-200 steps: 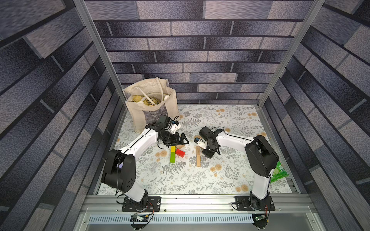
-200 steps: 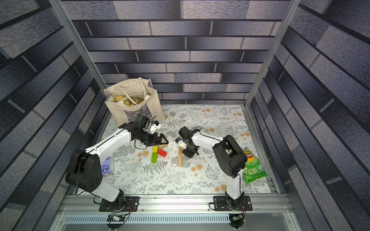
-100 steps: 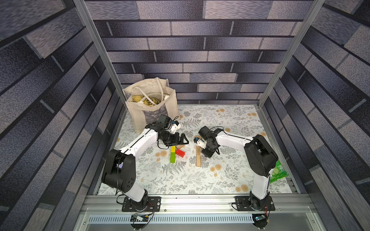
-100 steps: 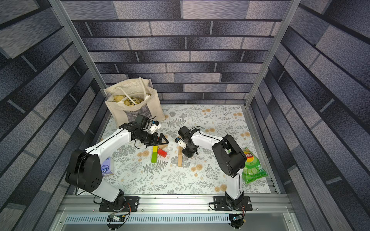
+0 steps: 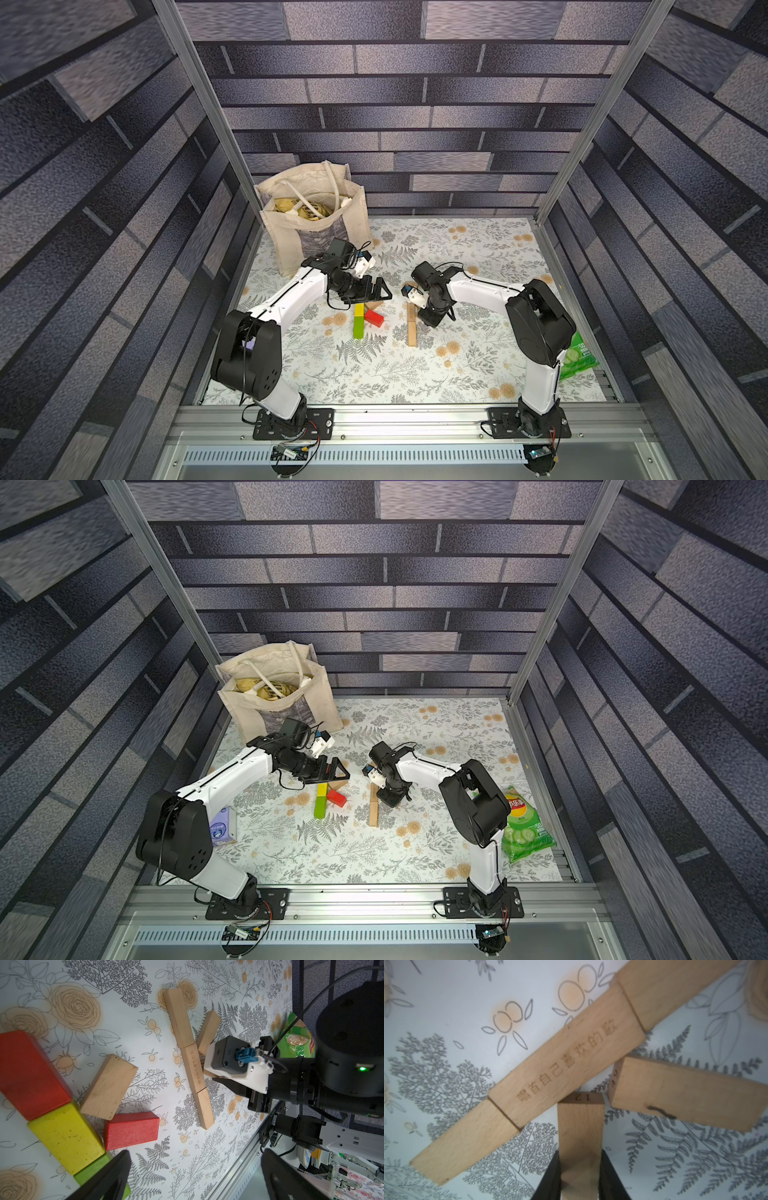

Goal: Assemble the letter k with building blocks
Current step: Assemble the building block at the center of the board.

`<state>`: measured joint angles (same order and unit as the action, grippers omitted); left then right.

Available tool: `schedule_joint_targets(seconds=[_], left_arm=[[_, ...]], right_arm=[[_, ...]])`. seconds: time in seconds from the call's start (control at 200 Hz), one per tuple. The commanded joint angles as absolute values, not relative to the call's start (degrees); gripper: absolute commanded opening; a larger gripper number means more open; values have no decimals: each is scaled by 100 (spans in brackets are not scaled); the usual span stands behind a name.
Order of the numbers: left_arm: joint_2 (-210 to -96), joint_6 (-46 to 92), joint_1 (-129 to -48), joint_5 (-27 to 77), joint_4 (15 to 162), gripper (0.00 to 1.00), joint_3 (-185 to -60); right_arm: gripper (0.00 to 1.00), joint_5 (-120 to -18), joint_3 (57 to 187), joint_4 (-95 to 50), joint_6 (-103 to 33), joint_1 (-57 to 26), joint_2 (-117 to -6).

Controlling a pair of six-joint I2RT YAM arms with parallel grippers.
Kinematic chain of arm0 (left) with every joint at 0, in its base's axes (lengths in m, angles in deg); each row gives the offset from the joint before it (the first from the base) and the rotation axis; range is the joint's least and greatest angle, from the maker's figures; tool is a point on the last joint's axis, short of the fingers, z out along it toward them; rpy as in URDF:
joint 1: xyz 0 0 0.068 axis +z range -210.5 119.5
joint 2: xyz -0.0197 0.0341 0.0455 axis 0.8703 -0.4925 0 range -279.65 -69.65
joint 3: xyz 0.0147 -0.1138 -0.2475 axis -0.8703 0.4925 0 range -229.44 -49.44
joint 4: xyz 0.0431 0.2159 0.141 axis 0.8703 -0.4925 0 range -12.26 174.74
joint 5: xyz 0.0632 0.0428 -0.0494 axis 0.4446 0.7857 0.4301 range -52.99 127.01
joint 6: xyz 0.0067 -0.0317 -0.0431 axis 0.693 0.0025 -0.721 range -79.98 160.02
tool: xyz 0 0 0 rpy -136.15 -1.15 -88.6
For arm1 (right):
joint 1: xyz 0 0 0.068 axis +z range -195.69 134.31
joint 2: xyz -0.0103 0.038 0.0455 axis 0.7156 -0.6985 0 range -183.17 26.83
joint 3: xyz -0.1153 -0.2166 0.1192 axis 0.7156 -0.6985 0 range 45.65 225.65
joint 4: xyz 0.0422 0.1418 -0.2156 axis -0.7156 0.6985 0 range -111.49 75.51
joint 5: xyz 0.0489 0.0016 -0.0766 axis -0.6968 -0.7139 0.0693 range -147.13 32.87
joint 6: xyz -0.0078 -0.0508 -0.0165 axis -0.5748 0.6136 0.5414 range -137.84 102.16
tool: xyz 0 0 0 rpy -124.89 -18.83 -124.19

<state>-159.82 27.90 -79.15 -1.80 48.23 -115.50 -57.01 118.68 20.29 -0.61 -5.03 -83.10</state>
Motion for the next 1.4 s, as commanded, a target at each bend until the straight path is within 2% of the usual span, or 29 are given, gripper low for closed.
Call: schedule_joint_targets(seconds=[0.0,0.666,0.832,0.937,1.092,1.393], left_arm=[[-16016,2947,-7864,-195,4694,100,-11597],[-16055,2938,-7873,-236,4709,100,-11606],[-16068,2938,-7878,-266,4712,100,-11615],[-16052,2930,-7887,-277,4713,100,-11615],[-15959,2912,-7922,-273,4714,100,-11606],[-15758,2761,-8239,-56,4592,99,-11659]], right_arm=[[12,-5555,11847,1944,-22,-466,-8645],[13,-5440,11798,1870,-11,-474,-8663],[17,-5418,11799,1867,-19,-485,-8672],[25,-5359,11773,1834,-44,-490,-8631],[31,-5386,11713,1762,-79,-485,-8468],[67,-5392,11616,1645,-134,-487,-7812]])
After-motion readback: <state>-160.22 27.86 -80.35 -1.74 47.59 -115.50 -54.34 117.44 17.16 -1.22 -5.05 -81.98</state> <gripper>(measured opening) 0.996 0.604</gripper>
